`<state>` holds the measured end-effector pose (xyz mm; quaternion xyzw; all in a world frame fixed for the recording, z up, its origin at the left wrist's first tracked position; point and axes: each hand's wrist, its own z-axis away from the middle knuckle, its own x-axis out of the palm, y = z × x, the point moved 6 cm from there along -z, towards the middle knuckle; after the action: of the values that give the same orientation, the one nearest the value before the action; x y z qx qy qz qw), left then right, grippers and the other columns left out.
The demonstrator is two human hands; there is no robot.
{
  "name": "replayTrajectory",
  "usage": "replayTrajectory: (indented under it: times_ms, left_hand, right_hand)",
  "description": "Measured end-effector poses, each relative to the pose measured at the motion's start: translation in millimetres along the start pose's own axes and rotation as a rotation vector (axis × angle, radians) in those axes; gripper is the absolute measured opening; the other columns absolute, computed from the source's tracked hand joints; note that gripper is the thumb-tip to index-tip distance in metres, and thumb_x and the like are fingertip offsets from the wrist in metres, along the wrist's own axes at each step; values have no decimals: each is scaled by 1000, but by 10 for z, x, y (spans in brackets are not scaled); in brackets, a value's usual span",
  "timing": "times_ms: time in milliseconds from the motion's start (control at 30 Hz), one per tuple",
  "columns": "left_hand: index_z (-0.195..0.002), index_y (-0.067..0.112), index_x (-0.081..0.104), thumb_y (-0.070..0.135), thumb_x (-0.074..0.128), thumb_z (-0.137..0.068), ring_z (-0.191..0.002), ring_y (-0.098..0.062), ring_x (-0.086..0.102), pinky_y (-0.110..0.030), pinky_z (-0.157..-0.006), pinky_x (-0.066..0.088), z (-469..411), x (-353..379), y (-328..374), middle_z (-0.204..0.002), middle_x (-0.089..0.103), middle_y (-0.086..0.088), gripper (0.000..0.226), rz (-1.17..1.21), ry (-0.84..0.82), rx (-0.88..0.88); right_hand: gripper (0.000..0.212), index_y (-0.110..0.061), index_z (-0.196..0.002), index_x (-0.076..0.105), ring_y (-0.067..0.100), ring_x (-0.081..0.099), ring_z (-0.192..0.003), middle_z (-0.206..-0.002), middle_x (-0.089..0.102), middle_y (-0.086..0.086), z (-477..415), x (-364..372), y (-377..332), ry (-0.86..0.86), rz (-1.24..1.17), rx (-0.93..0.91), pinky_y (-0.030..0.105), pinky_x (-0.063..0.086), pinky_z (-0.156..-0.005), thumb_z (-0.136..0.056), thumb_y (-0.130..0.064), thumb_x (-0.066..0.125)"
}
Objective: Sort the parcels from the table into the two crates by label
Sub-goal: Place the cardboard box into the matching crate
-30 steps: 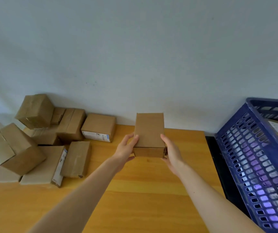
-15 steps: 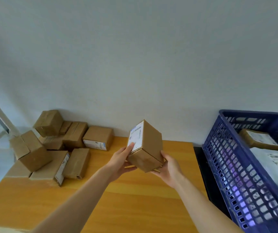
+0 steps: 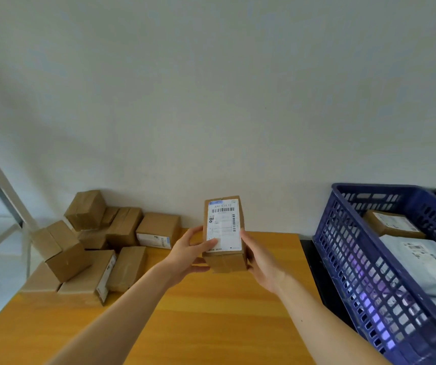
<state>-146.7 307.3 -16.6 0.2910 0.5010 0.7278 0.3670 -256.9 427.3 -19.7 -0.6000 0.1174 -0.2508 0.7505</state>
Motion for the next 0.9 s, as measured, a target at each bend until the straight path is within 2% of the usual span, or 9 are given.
replayTrajectory:
  times_ms: [67, 100, 200, 267, 367, 567, 733, 800, 900]
  left_hand:
    - [-136, 32, 39, 25, 75, -81, -94, -29, 71, -49, -85, 57, 23, -94, 15, -111, 69, -7, 66, -21, -3, 12]
    - [-139, 32, 38, 24, 76, -80, -93, -27, 71, -48, -84, 57, 34, -144, 18, -113, 69, -6, 71, -40, -10, 19]
    - [-142, 35, 34, 18, 77, -79, -92, -24, 72, -44, -81, 58, 93, -272, 16, -116, 67, -5, 79, -90, -21, 37]
    - [-143, 35, 33, 13, 76, -79, -92, -24, 72, -44, -82, 58, 133, -334, -1, -116, 67, -5, 80, -88, -38, 42]
    - [-144, 35, 33, 11, 76, -79, -93, -23, 72, -45, -83, 57, 187, -407, -22, -119, 66, -4, 81, -91, -66, 43]
    - [-143, 36, 33, 10, 74, -80, -95, -23, 71, -47, -88, 55, 253, -465, -25, -121, 64, -4, 80, -103, -112, 64]
    - [-142, 37, 34, 9, 74, -81, -95, -22, 71, -49, -89, 55, 253, -340, -79, -119, 66, -3, 78, -106, -177, 53]
    - [-142, 37, 35, 10, 74, -81, -95, -23, 71, -49, -90, 54, 253, -235, -108, -120, 66, -3, 78, -117, -222, 49]
    - [-141, 39, 35, 10, 74, -81, -95, -23, 71, -49, -91, 54, 240, -24, -170, -121, 65, -4, 76, -131, -292, 32]
  right_hand:
    - [59, -38, -135, 48, 12, 59, -117, -126, 64, -9, 5, 74, 5, -18, -8, -28, 37, 45, -101, -83, -63, 56]
    - [54, -36, -135, 48, 13, 59, -117, -125, 65, -9, 9, 105, 11, -20, -15, -43, 37, 45, -102, -86, -56, 58]
    - [43, -35, -133, 48, 15, 61, -115, -124, 66, -7, 24, 188, 23, -15, -60, -75, 33, 49, -93, -93, -24, 58]
    - [51, -33, -134, 44, 17, 62, -114, -123, 67, -4, 28, 225, 54, -5, -99, -76, 32, 51, -89, -90, -13, 61]
    - [62, -30, -139, 40, 20, 61, -115, -123, 67, -2, 56, 287, 91, 23, -126, -75, 35, 52, -91, -87, -6, 63]
    - [66, -30, -144, 38, 21, 61, -116, -124, 66, -1, 152, 377, 153, 112, -112, -86, 37, 51, -94, -88, -2, 61]
    - [65, -39, -142, 35, 16, 60, -115, -124, 66, -9, 378, 368, 202, 215, -71, -79, 35, 48, -93, -90, -9, 60]
    - [64, -42, -142, 34, 14, 57, -116, -125, 63, -12, 507, 325, 239, 266, -57, -65, 39, 42, -98, -91, -12, 60]
    - [65, -46, -142, 32, 13, 52, -120, -130, 58, -16, 718, 204, 317, 345, -39, -16, 54, 31, -109, -91, -18, 61]
